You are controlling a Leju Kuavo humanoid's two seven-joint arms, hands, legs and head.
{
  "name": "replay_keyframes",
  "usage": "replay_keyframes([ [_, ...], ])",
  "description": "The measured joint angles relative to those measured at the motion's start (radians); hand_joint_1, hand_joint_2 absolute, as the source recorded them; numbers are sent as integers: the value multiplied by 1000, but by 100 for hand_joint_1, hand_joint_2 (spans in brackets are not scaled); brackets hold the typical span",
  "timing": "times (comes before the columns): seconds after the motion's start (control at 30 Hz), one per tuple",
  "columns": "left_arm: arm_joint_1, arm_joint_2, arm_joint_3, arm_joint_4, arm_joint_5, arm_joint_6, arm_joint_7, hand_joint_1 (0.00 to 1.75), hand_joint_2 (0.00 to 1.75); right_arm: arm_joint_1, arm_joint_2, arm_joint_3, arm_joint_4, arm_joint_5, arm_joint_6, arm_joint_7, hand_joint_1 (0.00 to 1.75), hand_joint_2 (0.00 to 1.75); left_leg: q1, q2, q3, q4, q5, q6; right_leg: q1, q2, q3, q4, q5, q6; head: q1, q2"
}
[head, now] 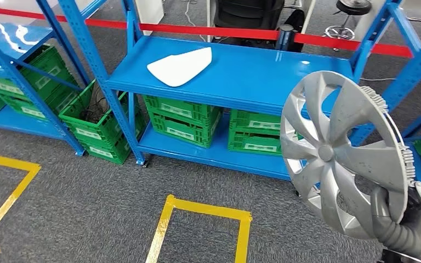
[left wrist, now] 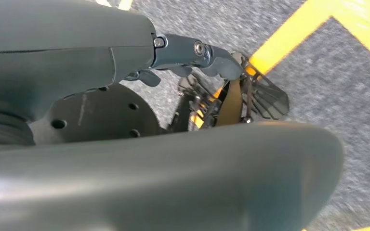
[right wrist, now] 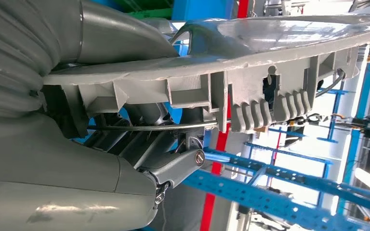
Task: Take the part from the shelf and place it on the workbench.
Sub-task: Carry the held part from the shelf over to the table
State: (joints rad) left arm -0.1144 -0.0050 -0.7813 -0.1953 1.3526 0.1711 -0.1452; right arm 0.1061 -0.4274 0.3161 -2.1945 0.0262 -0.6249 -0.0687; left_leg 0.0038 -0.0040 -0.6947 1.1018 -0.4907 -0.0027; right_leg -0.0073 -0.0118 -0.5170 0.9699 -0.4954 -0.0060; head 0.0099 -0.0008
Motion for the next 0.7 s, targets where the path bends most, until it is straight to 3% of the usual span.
replay_keyframes([
  [0.03, 0, 0, 0, 0, 4, 0, -1, 0, 0, 1, 0, -1, 0, 2, 1, 0, 175, 175, 2, 0, -16, 66, -53, -3, 0, 0, -11, 1, 11, -3, -6, 0],
  [0.07, 0, 0, 0, 0, 9, 0, -3, 0, 0, 1, 0, -1, 1, 6, 2, 0, 175, 175, 4, 0, -24, 127, -87, -6, 1, 0, -23, 3, 23, -3, -10, 0],
  [0.1, 0, 0, 0, 0, 15, -2, -6, 0, 0, 2, 0, -2, 2, 11, 2, 0, 175, 175, 4, 1, -22, 170, -97, -8, 2, 1, -36, 5, 35, -2, -13, 0],
  [0.13, 0, 0, 0, 0, 22, -2, -10, 0, 0, 2, 0, -3, 2, 16, 1, 1, 175, 175, 5, 1, -6, 184, -85, -8, 2, 1, -52, 8, 47, -1, -16, 0],
  [0.17, 0, 0, 0, 0, 28, -3, -14, 0, 0, 2, 0, -4, 3, 20, 1, 3, 175, 175, 4, 1, 24, 166, -63, -7, 3, 1, -68, 11, 58, 1, -20, 0],
  [0.23, -2, 0, 2, 0, 40, -4, -21, 0, 0, 4, 0, -6, 3, 25, -1, 7, 175, 175, 4, 1, 130, 37, -32, 0, 3, 1, -94, 18, 76, 6, -28, 0],
  [0.3, -3, 1, 4, 0, 46, -6, -28, 0, 0, 5, 0, -9, 3, 26, -3, 10, 175, 175, -1, 0, 227, -100, -44, 8, 4, 0, -109, 23, 93, 15, -34, 0],
  [0.33, -4, 1, 5, 0, 47, -6, -30, 0, 0, 5, 0, -11, 3, 27, -4, 12, 175, 175, -5, -1, 240, -131, -54, 13, 2, -1, -113, 22, 101, 21, -35, 0],
  [0.4, -2, 1, 5, 0, 46, -8, -29, 0, 0, 6, 0, -14, 4, 28, -4, 15, 175, 175, -11, 0, 232, -146, -44, 27, -4, -2, -119, 20, 117, 33, -35, 0],
  [0.43, -1, 0, 5, 0, 45, -8, -27, 0, 0, 7, 0, -15, 4, 27, -5, 16, 175, 175, -10, 2, 222, -148, -33, 36, -7, 0, -126, 26, 111, 39, -36, 0],
  [0.5, 0, 0, 5, 0, 44, -9, -23, 0, 0, 9, -2, -17, 5, 27, -5, 17, 175, 175, -6, 7, 201, -154, -9, 52, -9, 4, -151, 80, 42, 48, -31, 0],
  [0.57, -1, 1, 5, 1, 44, -10, -19, 0, 0, 9, -3, -20, 5, 26, -5, 18, 175, 175, -7, 8, 179, -153, 14, 58, -10, 5, -180, 195, -62, 53, -20, 0],
  [0.6, -1, 0, 5, 1, 44, -10, -16, 0, 0, 9, -3, -21, 5, 25, -5, 19, 175, 175, -8, 9, 164, -151, 27, 57, -10, 5, -187, 259, -97, 55, -16, 0],
  [0.63, -1, -1, 5, 1, 44, -10, -14, 0, 0, 9, -3, -21, 6, 25, -5, 19, 175, 175, -8, 9, 148, -147, 40, 57, -10, 5, -186, 306, -109, 56, -12, 0],
  [0.67, -1, -2, 5, 1, 44, -10, -13, 0, 0, 10, -3, -21, 6, 24, -5, 20, 175, 175, -8, 9, 128, -142, 52, 55, -10, 5, -173, 326, -99, 57, -9, 0],
  [0.7, -1, -3, 5, 1, 44, -10, -12, 0, 0, 10, -3, -21, 6, 24, -4, 20, 175, 175, -8, 9, 105, -134, 63, 53, -10, 5, -143, 311, -73, 57, -6, 0],
])
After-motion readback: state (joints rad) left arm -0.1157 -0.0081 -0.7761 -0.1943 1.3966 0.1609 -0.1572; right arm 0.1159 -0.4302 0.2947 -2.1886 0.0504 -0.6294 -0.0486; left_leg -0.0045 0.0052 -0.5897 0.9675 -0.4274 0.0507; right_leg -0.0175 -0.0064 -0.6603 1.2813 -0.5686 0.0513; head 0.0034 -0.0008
